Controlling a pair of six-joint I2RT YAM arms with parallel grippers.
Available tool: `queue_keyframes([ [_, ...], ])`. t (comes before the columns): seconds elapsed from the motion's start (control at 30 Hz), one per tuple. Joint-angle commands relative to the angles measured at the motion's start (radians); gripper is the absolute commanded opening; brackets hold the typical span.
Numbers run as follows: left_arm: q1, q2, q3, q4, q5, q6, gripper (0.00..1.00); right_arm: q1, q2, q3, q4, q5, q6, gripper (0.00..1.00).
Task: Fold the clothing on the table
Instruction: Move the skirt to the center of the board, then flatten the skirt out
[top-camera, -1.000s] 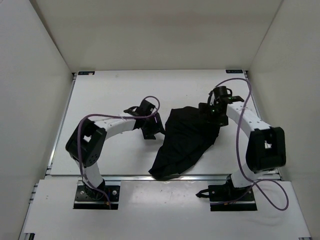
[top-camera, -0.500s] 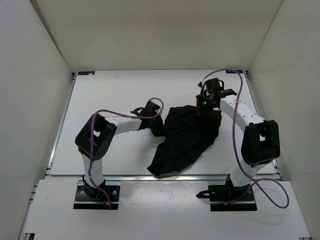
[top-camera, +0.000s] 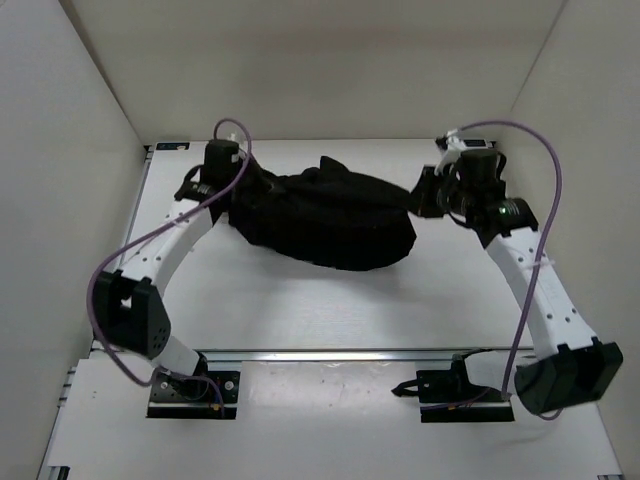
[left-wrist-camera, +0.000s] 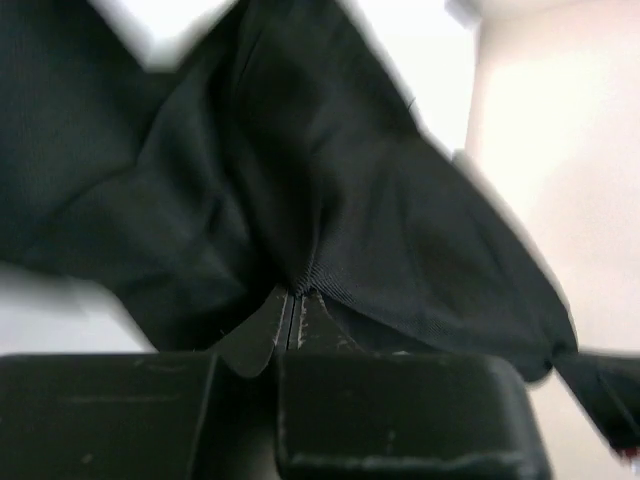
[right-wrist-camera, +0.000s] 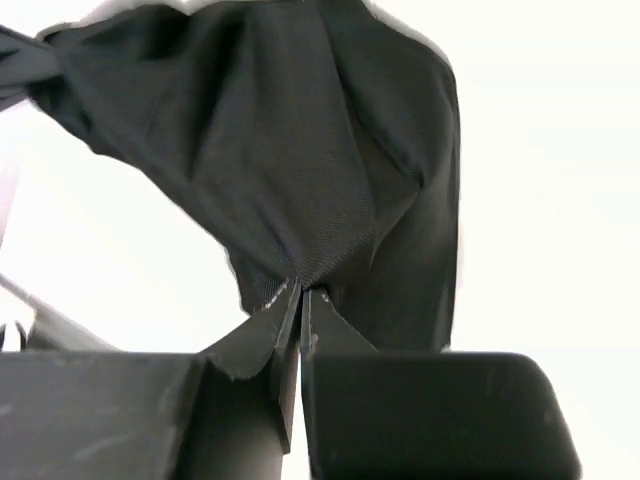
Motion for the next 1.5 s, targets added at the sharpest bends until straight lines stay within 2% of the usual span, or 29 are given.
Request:
queue_keyframes([
  [0.0, -0.033, -0.123, -0.231, -0.114, 0.022, 0.077, 0.00, 0.005, -0.125, -0.235, -0.104, -0.029, 0.029, 0.00],
  [0.07, -0.024, -0.224, -0.472, -0.082, 0.031, 0.069, 0.00, 0.028, -0.194, -0.380, -0.140, -0.050, 0.047, 0.00],
  [0.1, -0.011, -0.267, -0.593, -0.036, 0.067, 0.051, 0.03, 0.040, -0.238, -0.466, -0.147, -0.064, 0.053, 0.00],
  [0.13, -0.001, -0.292, -0.641, 0.012, 0.082, 0.043, 0.23, 0.036, -0.268, -0.533, -0.158, -0.070, 0.049, 0.00],
  [0.17, 0.023, -0.329, -0.710, 0.038, 0.110, 0.026, 0.37, 0.040, -0.294, -0.572, -0.167, -0.064, 0.047, 0.14],
  [0.23, 0.052, -0.372, -0.740, 0.025, 0.113, 0.032, 0.44, 0.004, -0.303, -0.589, -0.178, -0.075, 0.020, 0.53],
  [0.27, 0.052, -0.386, -0.715, 0.005, 0.092, 0.034, 0.45, -0.025, -0.297, -0.582, -0.170, -0.081, 0.015, 0.60],
  [0.3, 0.060, -0.390, -0.674, 0.011, 0.070, 0.045, 0.46, -0.063, -0.285, -0.565, -0.163, -0.087, 0.003, 0.73],
  [0.33, 0.057, -0.384, -0.648, -0.006, 0.055, 0.048, 0.48, -0.079, -0.250, -0.545, -0.149, -0.092, -0.002, 0.78],
  [0.5, 0.020, -0.231, -0.386, -0.055, 0.016, 0.063, 0.50, -0.047, -0.058, -0.404, -0.011, -0.031, 0.010, 0.80],
  [0.67, 0.014, -0.073, -0.300, -0.016, 0.025, 0.032, 0.53, 0.025, 0.264, -0.182, 0.095, -0.027, -0.028, 0.80],
  [0.73, -0.006, -0.019, -0.267, -0.008, 0.003, 0.032, 0.57, 0.066, 0.356, -0.095, 0.106, 0.005, -0.049, 0.83],
  [0.83, -0.012, 0.086, -0.209, -0.012, -0.024, 0.032, 0.58, 0.115, 0.487, 0.030, 0.112, 0.019, -0.085, 0.85],
  [1.0, 0.002, 0.160, -0.157, 0.001, -0.099, 0.017, 0.58, 0.204, 0.658, 0.214, 0.124, 0.071, -0.146, 0.90],
  [1.03, -0.001, 0.178, -0.137, -0.009, -0.109, 0.022, 0.61, 0.208, 0.703, 0.254, 0.127, 0.075, -0.155, 0.96],
  [1.07, 0.005, 0.209, -0.114, -0.028, -0.125, 0.026, 0.63, 0.220, 0.753, 0.296, 0.123, 0.083, -0.158, 0.97],
  [1.2, 0.003, 0.303, -0.062, -0.068, -0.113, 0.032, 0.63, 0.254, 0.950, 0.539, 0.005, 0.097, -0.161, 0.99],
  [1.23, 0.003, 0.309, -0.062, -0.051, -0.120, 0.026, 0.63, 0.254, 1.023, 0.642, -0.052, 0.112, -0.169, 0.98],
  [1.27, 0.005, 0.318, -0.071, -0.043, -0.119, 0.028, 0.62, 0.257, 1.080, 0.731, -0.101, 0.124, -0.168, 0.92],
  [1.3, 0.002, 0.321, -0.077, -0.042, -0.111, 0.022, 0.61, 0.258, 1.097, 0.757, -0.110, 0.134, -0.160, 0.67],
  [1.33, 0.006, 0.327, -0.091, -0.031, -0.100, 0.022, 0.50, 0.258, 1.106, 0.758, -0.104, 0.126, -0.148, 0.32],
  [1.37, 0.008, 0.333, -0.089, -0.026, -0.094, 0.023, 0.20, 0.255, 1.087, 0.739, -0.101, 0.111, -0.135, 0.00],
  [1.4, 0.015, 0.334, -0.098, -0.023, -0.093, 0.026, 0.00, 0.252, 1.077, 0.735, -0.104, 0.111, -0.131, 0.00],
  [1.47, 0.022, 0.324, -0.105, -0.026, -0.096, 0.031, 0.00, 0.251, 1.036, 0.727, -0.123, 0.141, -0.128, 0.00],
])
